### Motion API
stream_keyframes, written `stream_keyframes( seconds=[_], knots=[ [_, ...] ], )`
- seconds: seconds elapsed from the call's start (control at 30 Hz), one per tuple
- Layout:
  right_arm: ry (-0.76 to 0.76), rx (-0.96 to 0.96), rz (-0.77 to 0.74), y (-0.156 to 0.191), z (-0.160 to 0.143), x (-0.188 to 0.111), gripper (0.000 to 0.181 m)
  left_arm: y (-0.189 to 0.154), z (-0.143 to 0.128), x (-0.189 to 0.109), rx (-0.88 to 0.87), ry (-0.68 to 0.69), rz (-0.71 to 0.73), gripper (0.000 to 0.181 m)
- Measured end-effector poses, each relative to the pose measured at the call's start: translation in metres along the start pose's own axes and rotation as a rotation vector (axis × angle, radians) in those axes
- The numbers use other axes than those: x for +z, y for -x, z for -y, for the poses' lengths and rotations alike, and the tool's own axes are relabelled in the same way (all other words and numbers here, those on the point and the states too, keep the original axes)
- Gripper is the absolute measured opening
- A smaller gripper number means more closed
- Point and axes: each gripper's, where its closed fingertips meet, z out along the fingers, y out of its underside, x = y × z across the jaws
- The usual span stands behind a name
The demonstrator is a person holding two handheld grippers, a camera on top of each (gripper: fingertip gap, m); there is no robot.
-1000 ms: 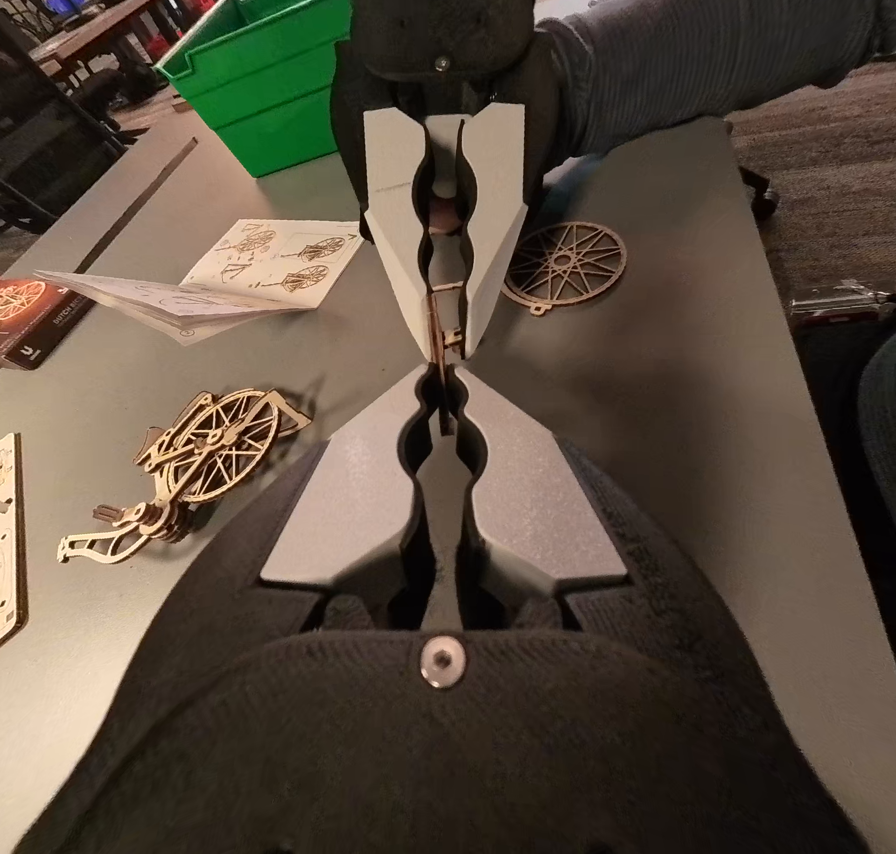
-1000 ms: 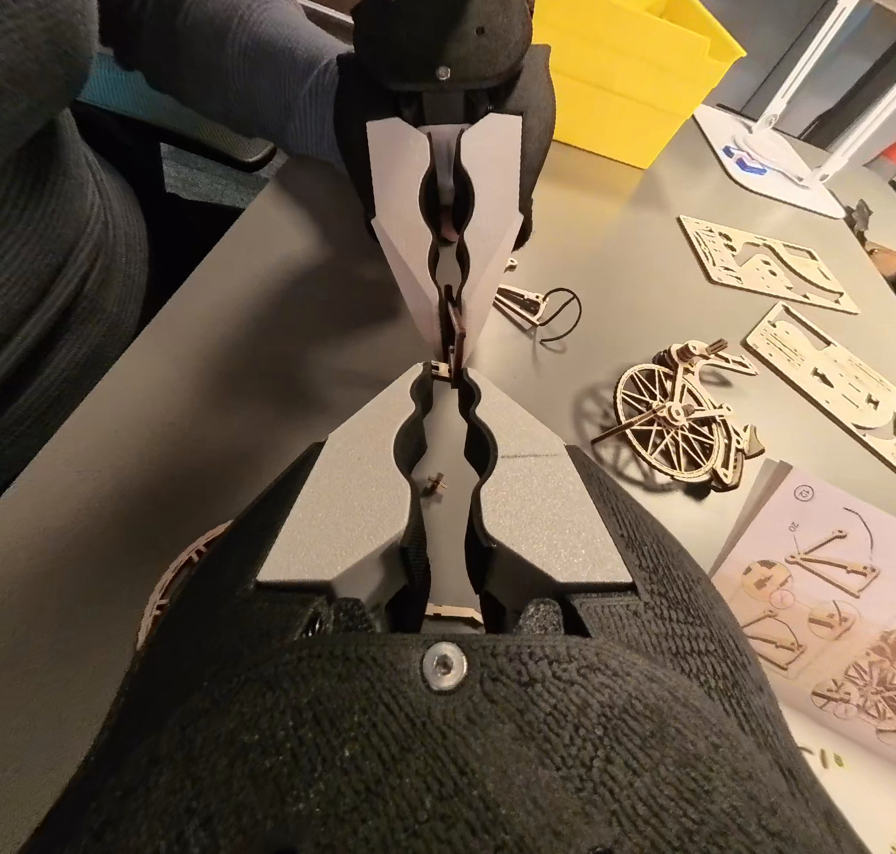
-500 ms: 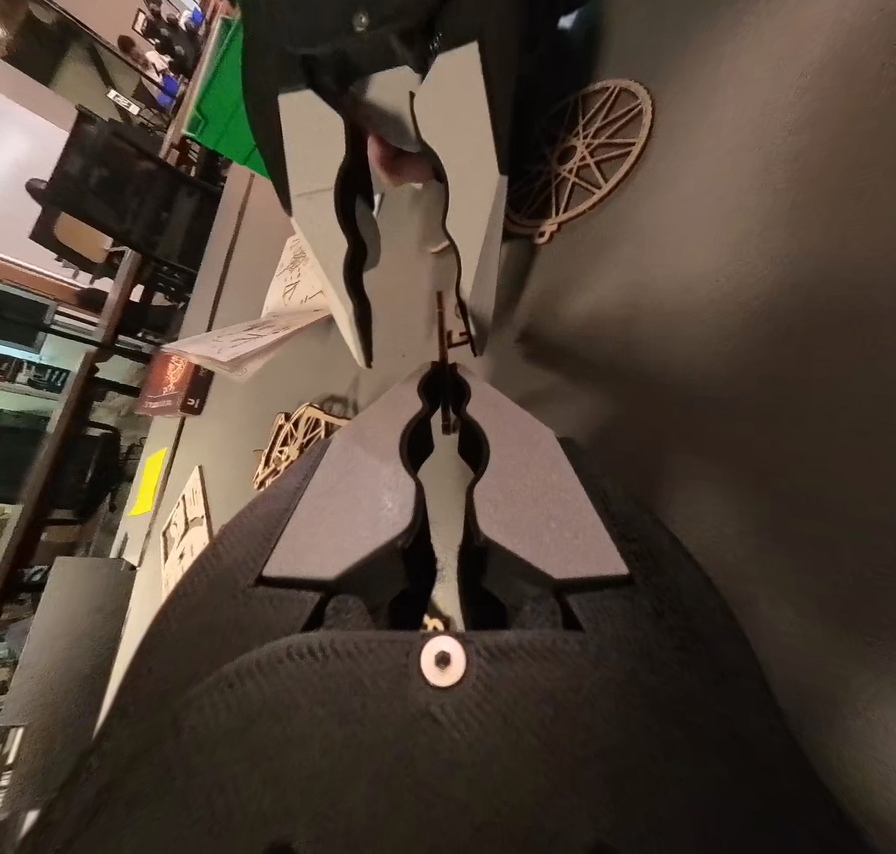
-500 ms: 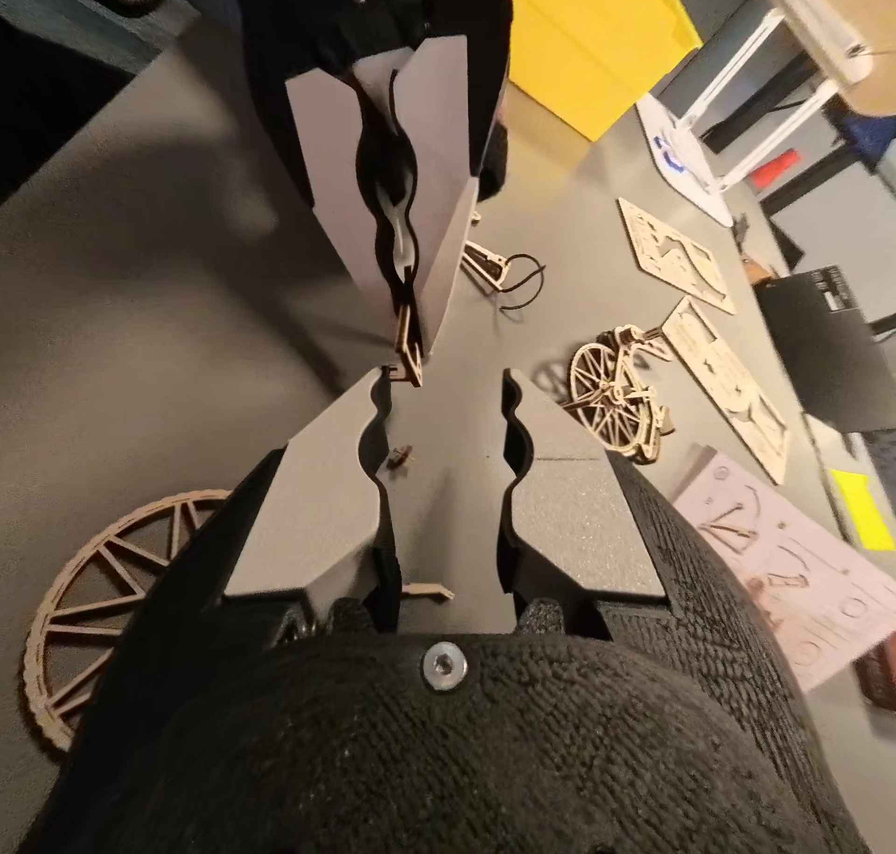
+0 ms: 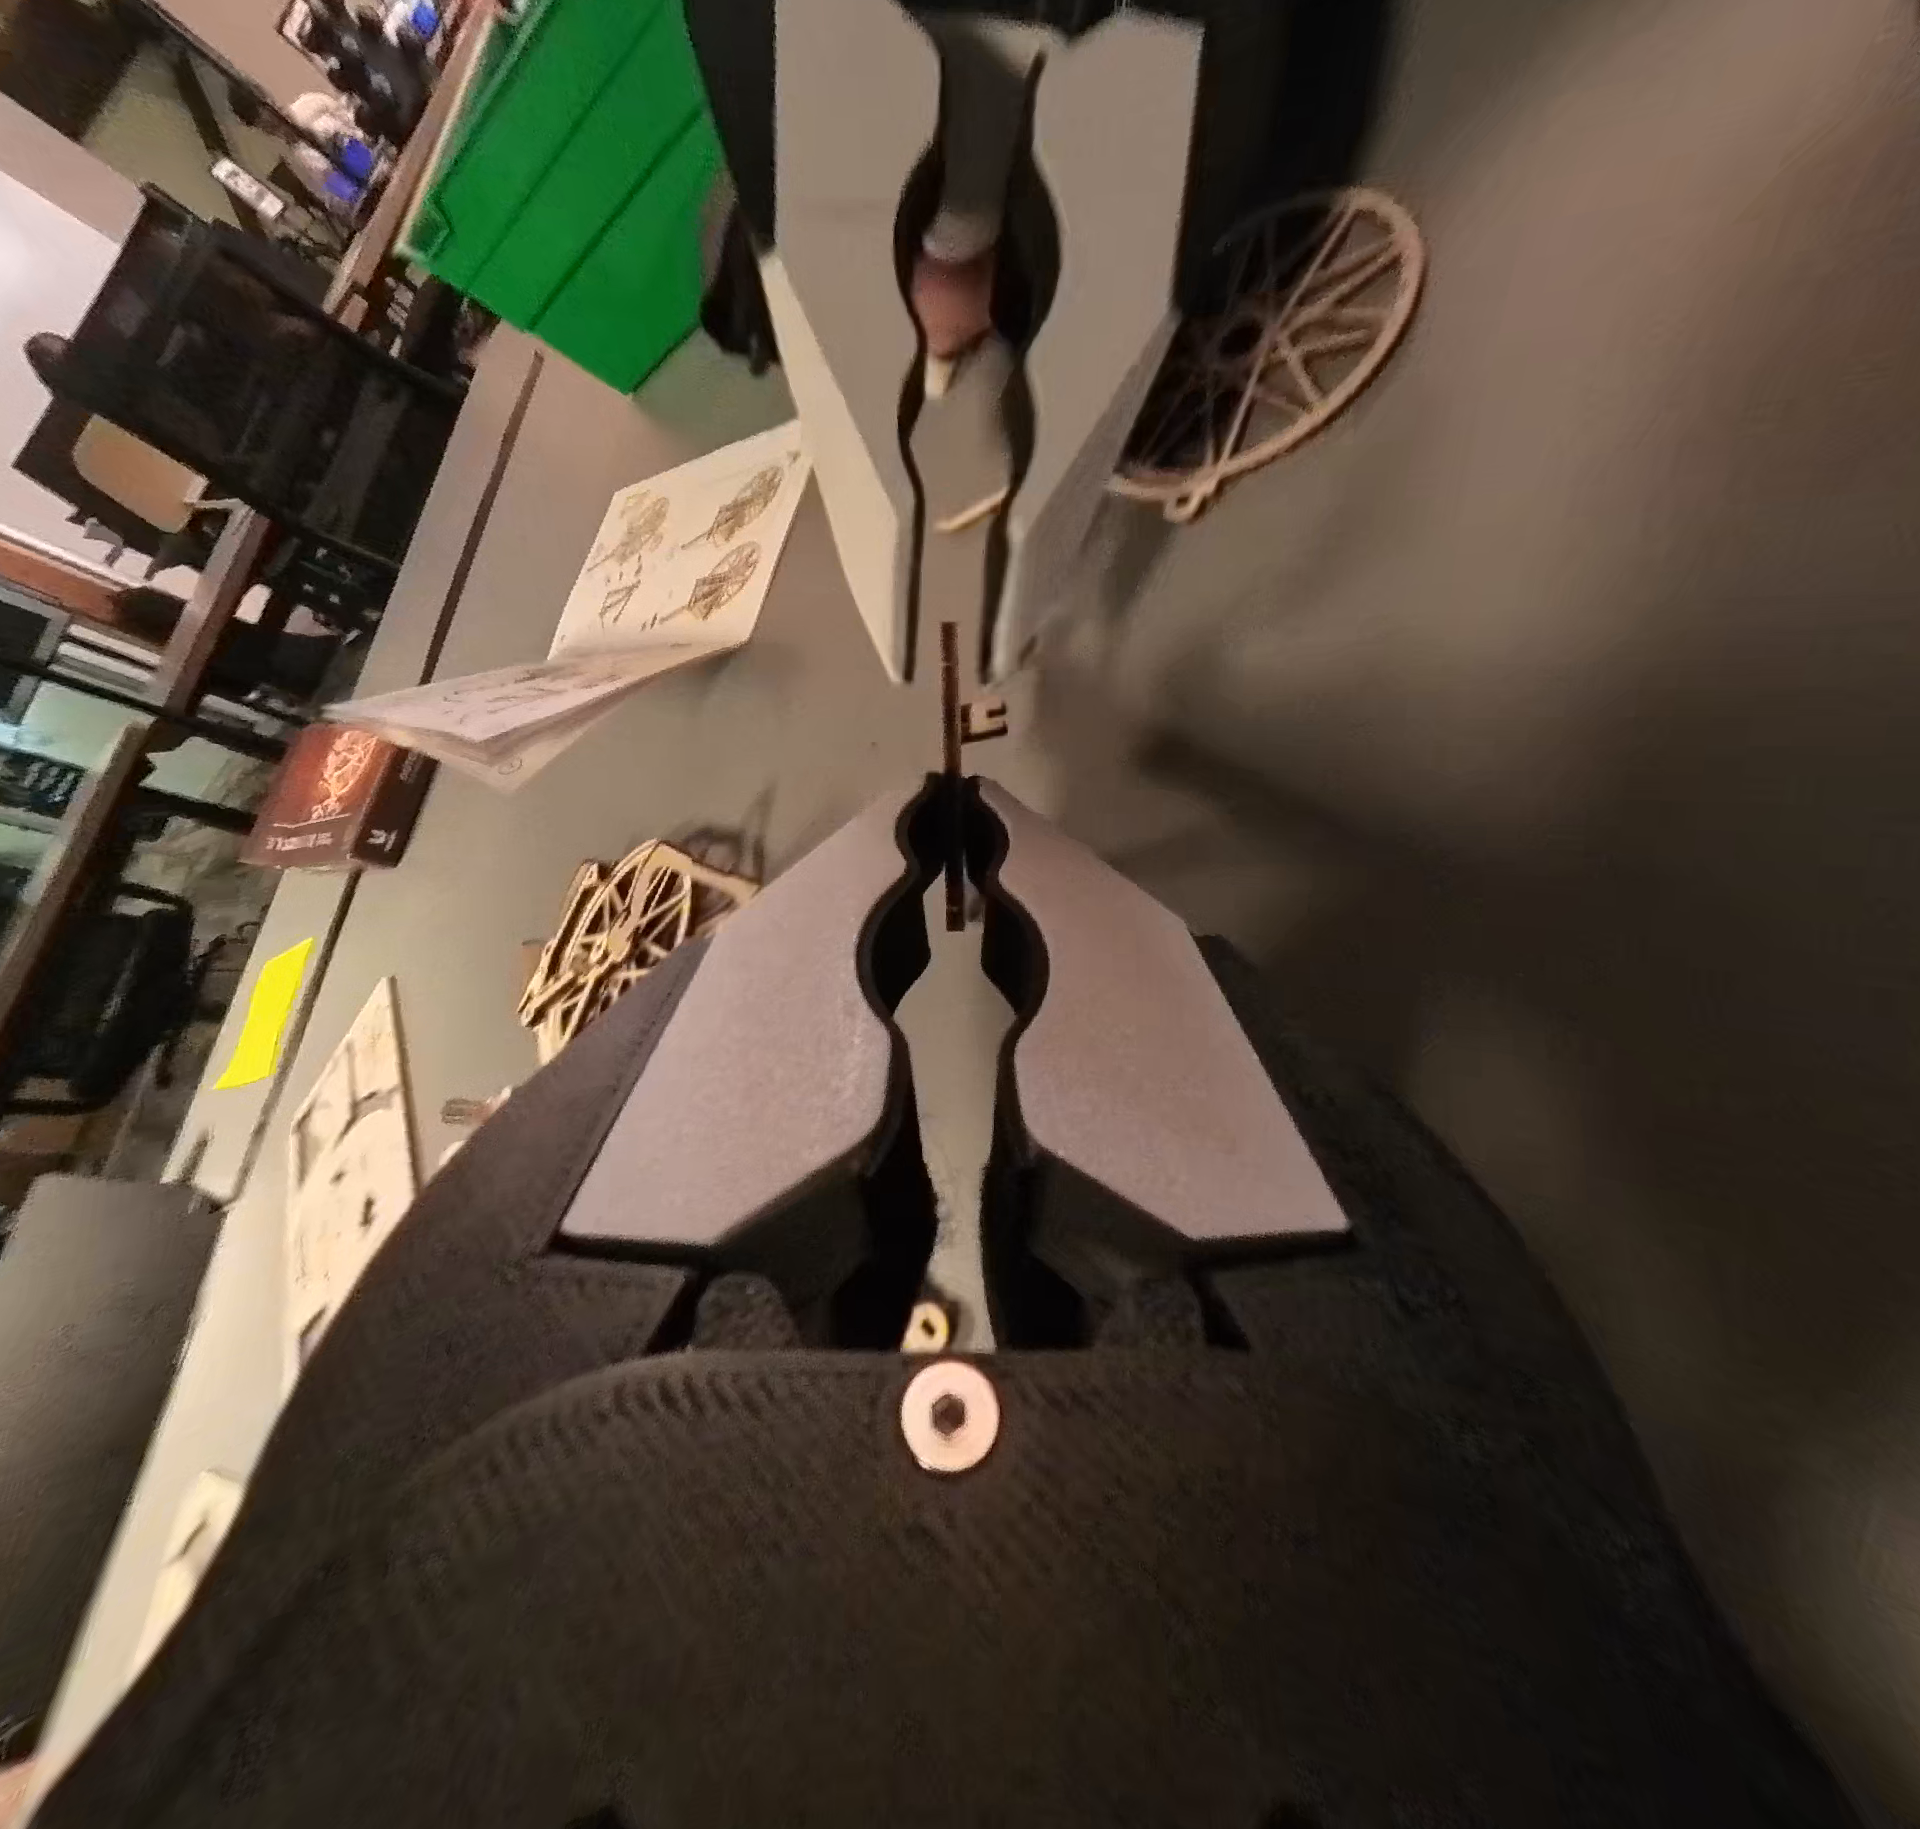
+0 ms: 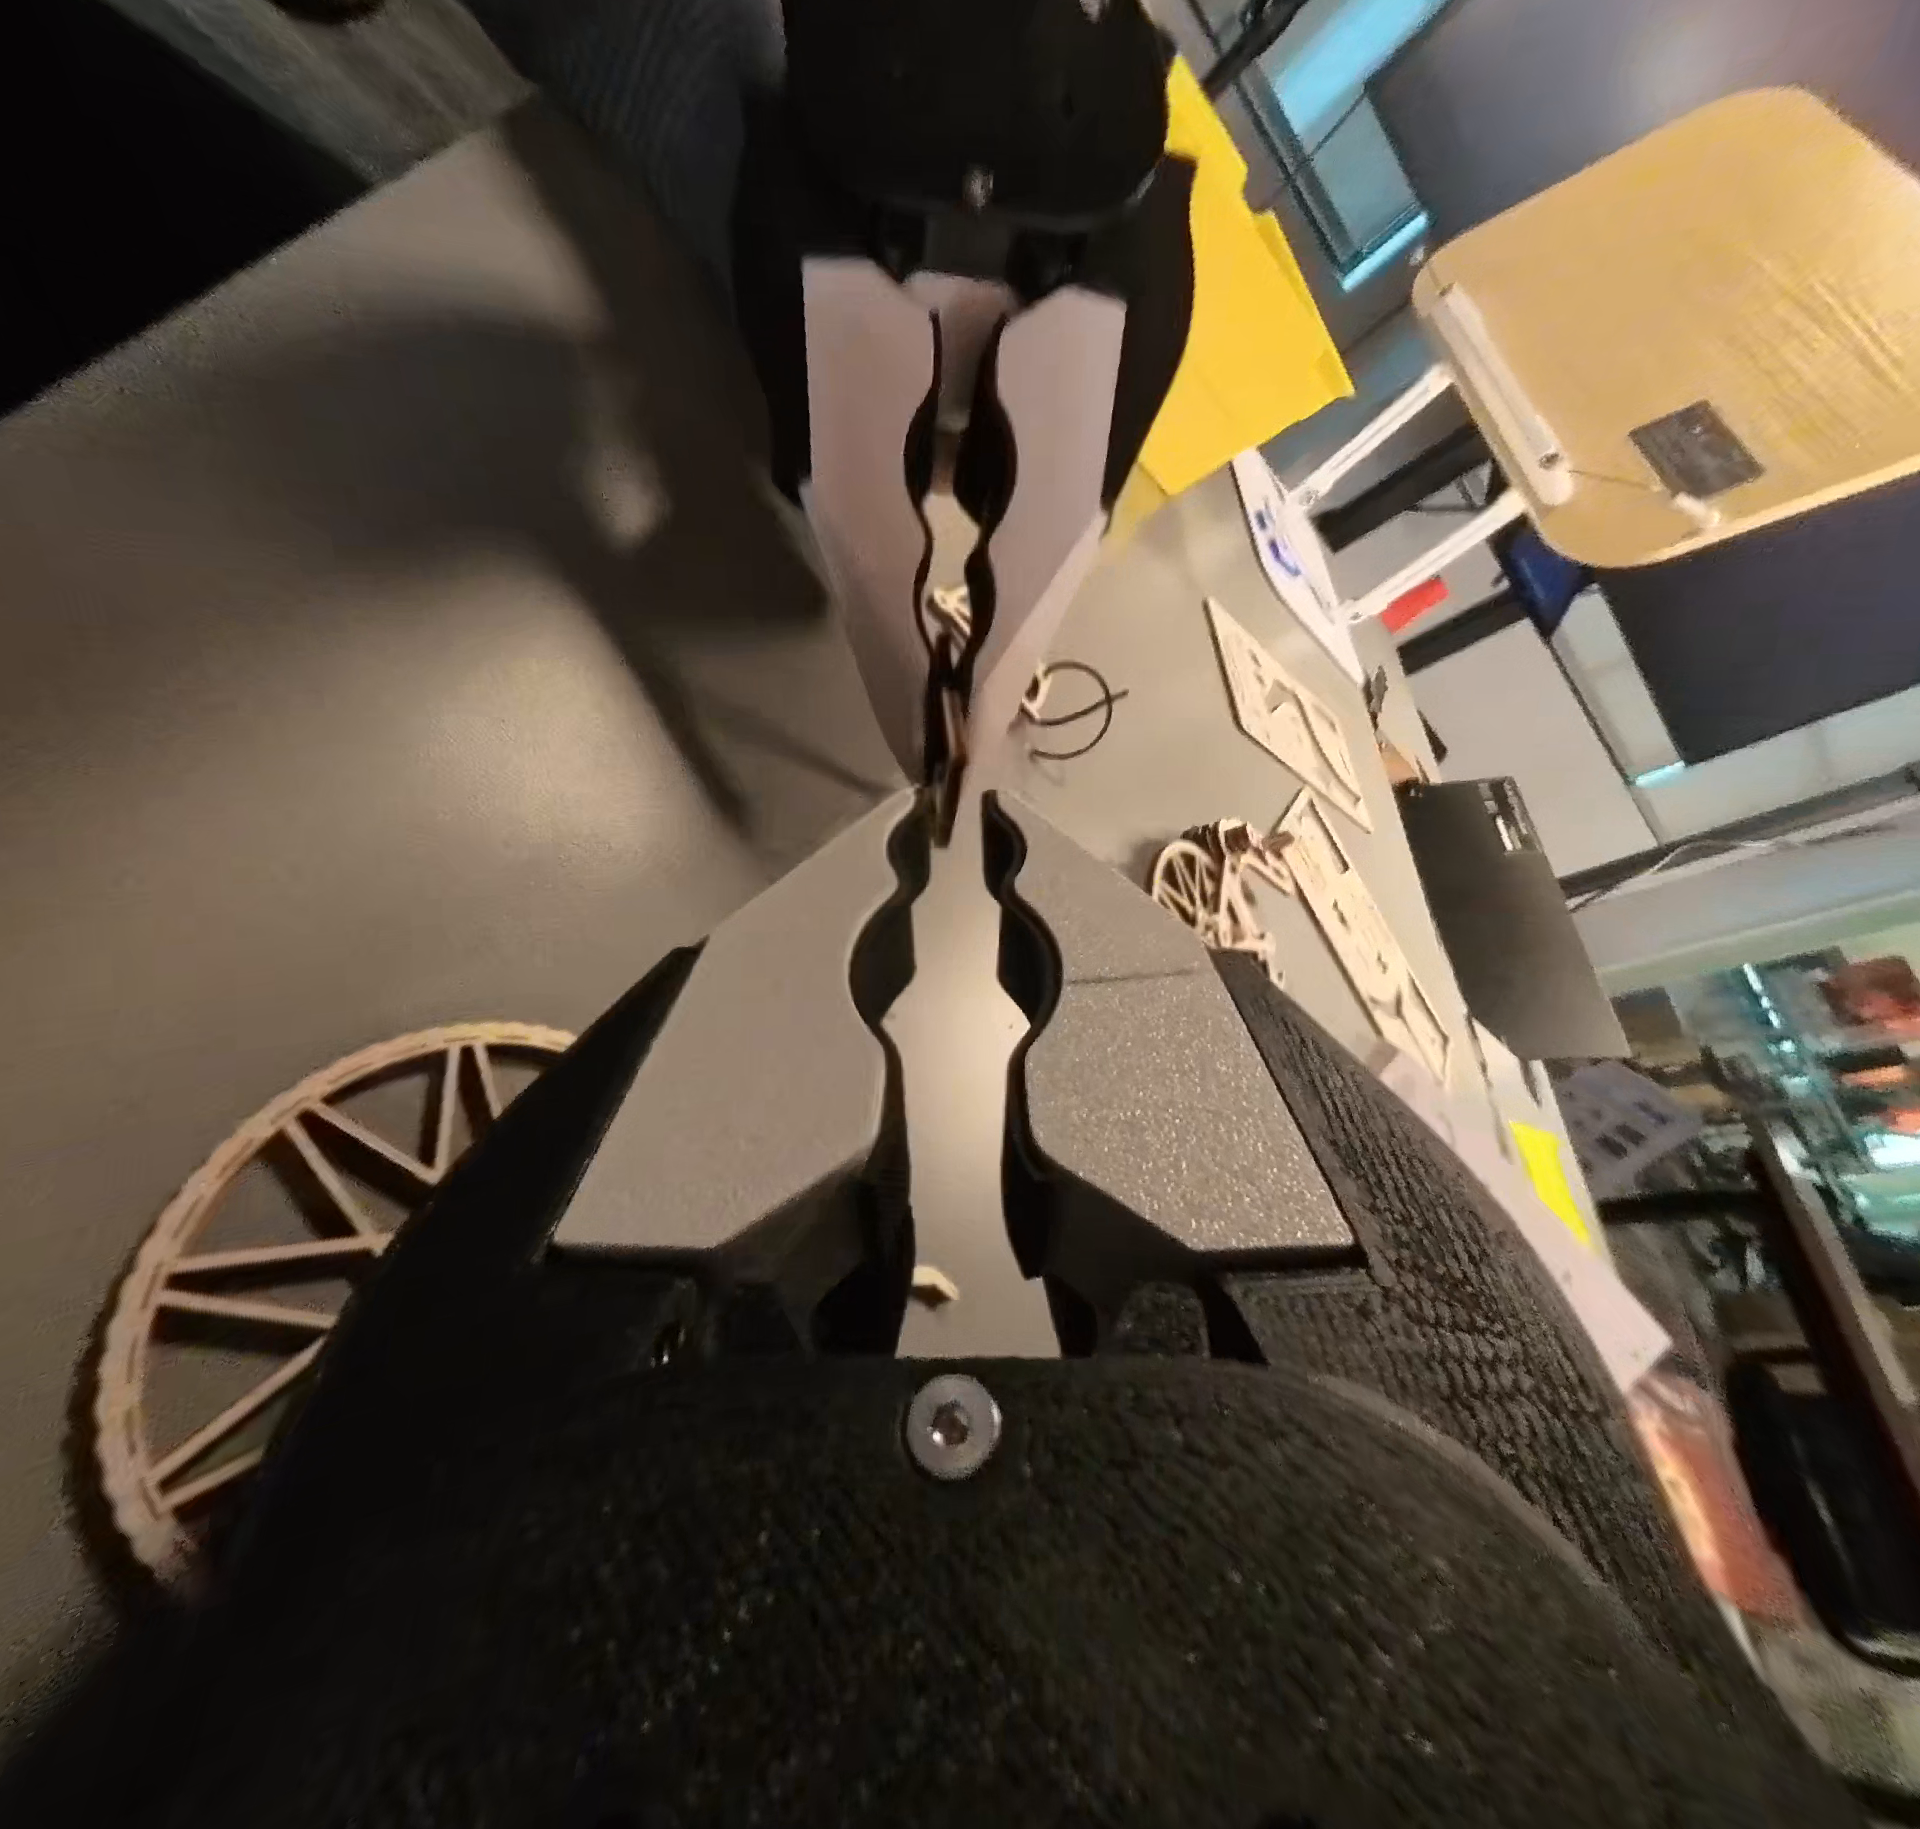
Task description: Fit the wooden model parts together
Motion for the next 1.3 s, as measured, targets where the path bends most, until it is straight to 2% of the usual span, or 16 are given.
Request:
stream_keyframes(
  seconds=[0.03, 0.1, 0.17, 0.23, 0.3, 0.37, 0.77, 1.07, 1.13, 1.2, 1.3],
  knots=[
    [-0.004, 0.009, 0.004, 0.0, 0.0, 0.0, 0.004, -0.001, 0.005, -0.001, -0.036, -0.03, -0.017, 0.002],
    [-0.007, 0.024, 0.033, 0.005, 0.001, 0.003, 0.01, -0.001, 0.004, 0.0, -0.043, -0.023, -0.024, 0.002],
    [0.002, 0.038, 0.067, 0.009, 0.0, 0.004, 0.027, -0.001, 0.004, 0.001, -0.054, -0.02, -0.032, 0.002],
    [0.005, 0.052, 0.07, 0.008, 0.0, 0.004, 0.031, 0.001, 0.004, 0.0, -0.095, -0.03, -0.038, 0.002],
    [0.008, 0.048, 0.07, 0.008, -0.001, 0.005, 0.027, 0.003, 0.006, -0.002, -0.135, -0.05, -0.056, 0.002],
    [0.0, 0.045, 0.049, 0.006, 0.0, 0.005, 0.012, -0.001, 0.007, -0.002, -0.145, -0.056, -0.087, 0.002],
    [0.019, 0.238, 0.092, -0.003, 0.0, 0.007, 0.008, 0.005, 0.008, -0.003, -0.255, -0.068, -0.095, 0.001],
    [0.017, 0.223, 0.124, 0.0, -0.001, 0.007, 0.009, 0.001, 0.008, -0.002, -0.27, -0.048, -0.12, 0.002],
    [0.016, 0.216, 0.095, -0.004, -0.002, 0.008, 0.009, 0.005, 0.006, -0.001, -0.283, -0.042, -0.1, 0.002],
    [0.015, 0.203, -0.023, -0.021, -0.004, 0.008, 0.011, 0.018, 0.005, 0.001, -0.335, -0.047, -0.035, 0.002],
    [-0.015, 0.254, -0.126, -0.041, 0.0, 0.006, 0.03, 0.044, 0.013, -0.001, -0.509, -0.13, 0.063, 0.002]
  ],
)
